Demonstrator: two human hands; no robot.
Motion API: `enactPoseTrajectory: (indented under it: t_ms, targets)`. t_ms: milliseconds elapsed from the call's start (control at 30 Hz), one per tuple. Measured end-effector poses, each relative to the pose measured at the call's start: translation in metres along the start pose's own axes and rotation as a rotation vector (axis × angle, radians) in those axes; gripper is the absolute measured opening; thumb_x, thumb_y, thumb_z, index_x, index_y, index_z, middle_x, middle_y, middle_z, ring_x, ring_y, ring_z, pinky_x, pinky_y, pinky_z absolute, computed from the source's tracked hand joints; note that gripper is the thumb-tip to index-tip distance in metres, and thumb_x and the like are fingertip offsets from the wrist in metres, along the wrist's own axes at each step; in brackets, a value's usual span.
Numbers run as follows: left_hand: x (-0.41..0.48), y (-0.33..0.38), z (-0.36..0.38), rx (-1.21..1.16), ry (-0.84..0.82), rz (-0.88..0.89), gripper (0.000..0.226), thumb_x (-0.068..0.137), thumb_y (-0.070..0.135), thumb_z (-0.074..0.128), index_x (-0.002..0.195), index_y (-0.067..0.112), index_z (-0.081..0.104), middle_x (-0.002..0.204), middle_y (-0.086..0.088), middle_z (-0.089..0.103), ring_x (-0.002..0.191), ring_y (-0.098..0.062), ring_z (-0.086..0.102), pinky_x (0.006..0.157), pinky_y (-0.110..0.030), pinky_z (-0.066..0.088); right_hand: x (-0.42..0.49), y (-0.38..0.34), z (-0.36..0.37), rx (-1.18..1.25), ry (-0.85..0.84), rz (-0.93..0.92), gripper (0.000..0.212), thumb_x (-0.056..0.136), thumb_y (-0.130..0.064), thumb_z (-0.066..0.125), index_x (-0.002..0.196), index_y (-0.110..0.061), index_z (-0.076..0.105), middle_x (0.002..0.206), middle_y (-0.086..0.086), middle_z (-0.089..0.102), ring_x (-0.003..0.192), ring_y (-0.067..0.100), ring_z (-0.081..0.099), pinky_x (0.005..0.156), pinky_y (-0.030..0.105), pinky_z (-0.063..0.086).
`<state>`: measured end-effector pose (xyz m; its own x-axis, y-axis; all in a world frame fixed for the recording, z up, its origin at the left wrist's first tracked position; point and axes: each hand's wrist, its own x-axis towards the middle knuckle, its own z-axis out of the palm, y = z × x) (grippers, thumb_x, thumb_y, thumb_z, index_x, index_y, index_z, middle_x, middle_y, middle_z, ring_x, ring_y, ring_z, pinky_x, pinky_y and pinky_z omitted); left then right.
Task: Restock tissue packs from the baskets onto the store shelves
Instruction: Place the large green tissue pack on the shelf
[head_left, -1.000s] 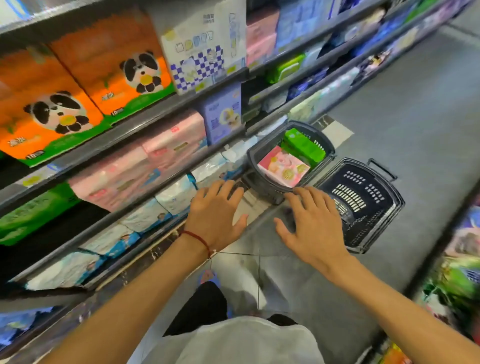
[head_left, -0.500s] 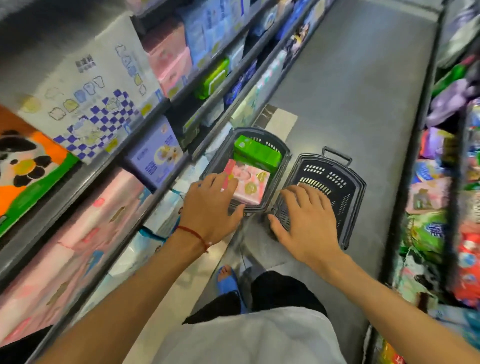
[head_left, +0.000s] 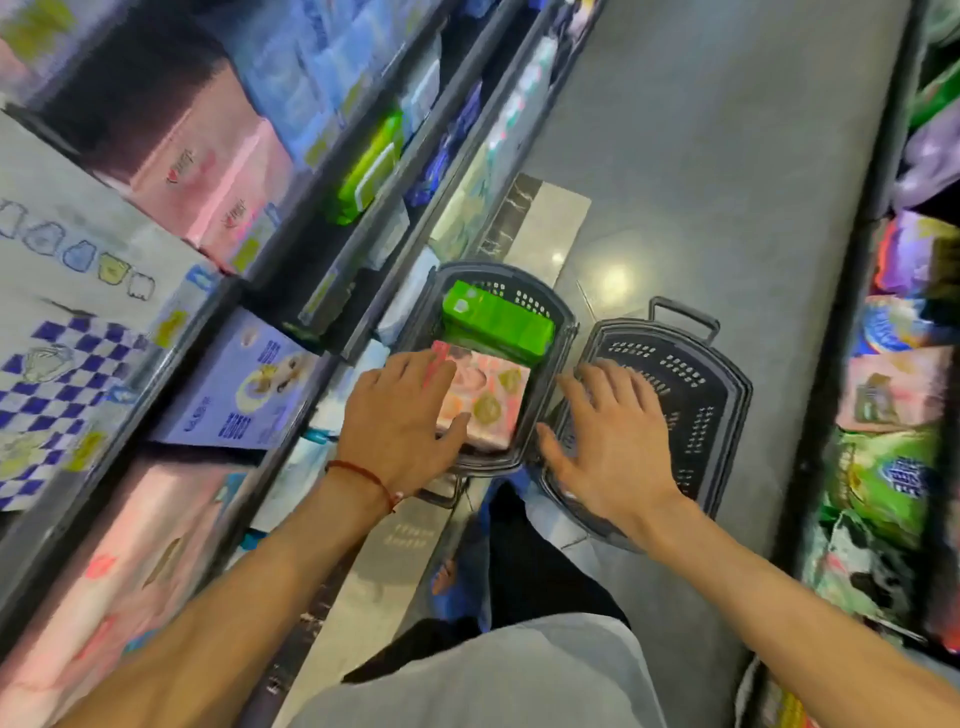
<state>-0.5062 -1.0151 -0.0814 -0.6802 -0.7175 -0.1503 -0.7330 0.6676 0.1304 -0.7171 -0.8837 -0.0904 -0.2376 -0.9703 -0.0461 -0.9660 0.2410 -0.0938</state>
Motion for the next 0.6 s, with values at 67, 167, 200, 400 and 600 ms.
enactPoseTrajectory:
  t_ms: [67, 167, 200, 400, 600]
  targets:
    - [0.03, -0.004, 0.001, 0.032, -0.053, -0.017, 0.065, 0.088, 0.054, 0.047, 0.137, 0.013, 0.058, 0.134, -0.007, 0.06, 0.119, -0.031, 0.057, 0.083, -0.045, 0.052, 0.034, 0.016, 0.007, 0.005, -0.034, -0.013, 0.053, 0.094, -0.052, 0.053, 0.126, -0.011, 0.067, 0.131, 0.013, 0.066, 0.131, 0.037, 0.054, 0.114, 0.051, 0.037]
    - [0.064, -0.01, 0.005, 0.076, -0.064, -0.067, 0.065, 0.09, 0.055, 0.051, 0.139, 0.013, 0.058, 0.132, -0.006, 0.062, 0.118, -0.029, 0.058, 0.086, -0.044, 0.049, 0.076, 0.034, 0.017, -0.016, -0.094, -0.039, 0.053, 0.095, -0.052, 0.053, 0.125, -0.011, 0.067, 0.131, 0.013, 0.066, 0.133, 0.037, 0.054, 0.114, 0.052, 0.037]
    - [0.073, -0.013, 0.007, 0.07, -0.054, -0.088, 0.063, 0.091, 0.054, 0.054, 0.139, 0.013, 0.059, 0.131, -0.007, 0.062, 0.117, -0.029, 0.058, 0.086, -0.044, 0.049, 0.089, 0.039, 0.022, -0.029, -0.115, -0.056, 0.055, 0.095, -0.053, 0.052, 0.126, -0.011, 0.067, 0.131, 0.013, 0.066, 0.133, 0.037, 0.054, 0.115, 0.052, 0.037]
    - [0.116, -0.033, 0.039, 0.008, -0.109, -0.14, 0.065, 0.089, 0.054, 0.052, 0.139, 0.013, 0.058, 0.126, -0.006, 0.063, 0.111, -0.031, 0.059, 0.081, -0.045, 0.049, 0.144, 0.047, 0.054, -0.06, -0.202, -0.119, 0.056, 0.094, -0.052, 0.05, 0.125, -0.009, 0.066, 0.124, 0.014, 0.066, 0.13, 0.038, 0.055, 0.116, 0.051, 0.035]
    - [0.154, -0.066, 0.111, -0.07, -0.215, -0.131, 0.063, 0.089, 0.058, 0.047, 0.136, 0.017, 0.057, 0.125, -0.004, 0.06, 0.11, -0.032, 0.058, 0.082, -0.045, 0.05, 0.175, 0.037, 0.118, -0.055, -0.265, -0.078, 0.055, 0.094, -0.052, 0.049, 0.126, -0.011, 0.067, 0.123, 0.011, 0.066, 0.13, 0.038, 0.055, 0.117, 0.05, 0.035]
